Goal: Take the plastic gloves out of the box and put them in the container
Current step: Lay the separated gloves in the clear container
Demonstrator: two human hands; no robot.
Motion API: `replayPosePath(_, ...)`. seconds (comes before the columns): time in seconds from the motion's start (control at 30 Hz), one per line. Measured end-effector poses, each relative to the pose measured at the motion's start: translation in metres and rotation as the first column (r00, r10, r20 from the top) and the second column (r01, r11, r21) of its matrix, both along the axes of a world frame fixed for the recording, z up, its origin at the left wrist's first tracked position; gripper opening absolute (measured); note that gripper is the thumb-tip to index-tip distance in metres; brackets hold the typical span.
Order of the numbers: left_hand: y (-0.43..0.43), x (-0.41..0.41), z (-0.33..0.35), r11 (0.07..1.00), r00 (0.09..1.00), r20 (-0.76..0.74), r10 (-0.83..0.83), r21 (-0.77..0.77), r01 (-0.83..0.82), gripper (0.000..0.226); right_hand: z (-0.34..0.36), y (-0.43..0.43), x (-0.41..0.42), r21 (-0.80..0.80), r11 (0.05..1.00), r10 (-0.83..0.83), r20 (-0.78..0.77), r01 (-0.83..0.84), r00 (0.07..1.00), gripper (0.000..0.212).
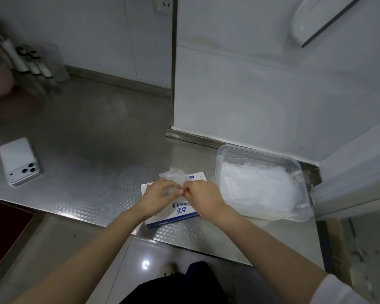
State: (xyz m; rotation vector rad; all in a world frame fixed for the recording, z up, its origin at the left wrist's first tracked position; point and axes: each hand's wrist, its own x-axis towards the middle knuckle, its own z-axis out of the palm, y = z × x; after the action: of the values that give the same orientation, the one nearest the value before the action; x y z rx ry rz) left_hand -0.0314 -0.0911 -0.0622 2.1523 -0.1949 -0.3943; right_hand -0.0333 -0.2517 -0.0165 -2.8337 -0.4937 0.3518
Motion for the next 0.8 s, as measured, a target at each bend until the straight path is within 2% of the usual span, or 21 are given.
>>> replayPosePath(0.1, -0.003, 0.000, 0.001, 1.000, 0.999, 0.027, 0.025, -0.006, -0.025, 0.008, 0.001, -0.003, -0.003, 0.049, 0.998, -0.036, -0.007, 0.037, 0.999, 0.027)
replayPosePath(0.2, -0.003, 0.001, -0.007, 0.993, 0.996, 0.091, -0.002, 0.115, -0.009, 0.026, 0.005, -0.005, -0.005, 0.105, 0.992, -0.071, 0.011, 0.069, 0.997, 0.024)
replayPosePath(0.3, -0.004, -0.001, -0.012, 0.964, 0.993, 0.112, 0.026, 0.261, -0.054, 0.034, 0.011, -0.007, -0.006, 0.177, 0.980, -0.101, 0.024, 0.095, 0.995, 0.022)
replayPosePath(0.43, -0.005, -0.002, -0.014, 0.938, 0.991, 0.128, 0.039, 0.338, -0.081, 0.040, 0.015, -0.013, -0.005, 0.226, 0.961, -0.172, 0.034, 0.160, 0.984, 0.022)
replayPosePath(0.6, -0.006, -0.006, -0.015, 0.899, 0.994, 0.100, -0.032, 0.437, -0.016, 0.042, 0.016, -0.014, -0.005, 0.283, 0.939, -0.192, -0.040, 0.196, 0.981, 0.022)
replayPosePath(0.7, -0.006, -0.007, -0.015, 0.911, 0.993, 0.108, -0.048, 0.413, -0.001, 0.028, 0.016, -0.014, -0.003, 0.272, 0.947, -0.165, -0.051, 0.172, 0.985, 0.023)
replayPosePath(0.8, -0.004, -0.005, -0.013, 0.969, 0.995, 0.096, -0.009, 0.248, -0.016, 0.028, 0.016, -0.014, 0.000, 0.280, 0.940, -0.185, -0.063, 0.196, 0.981, 0.014)
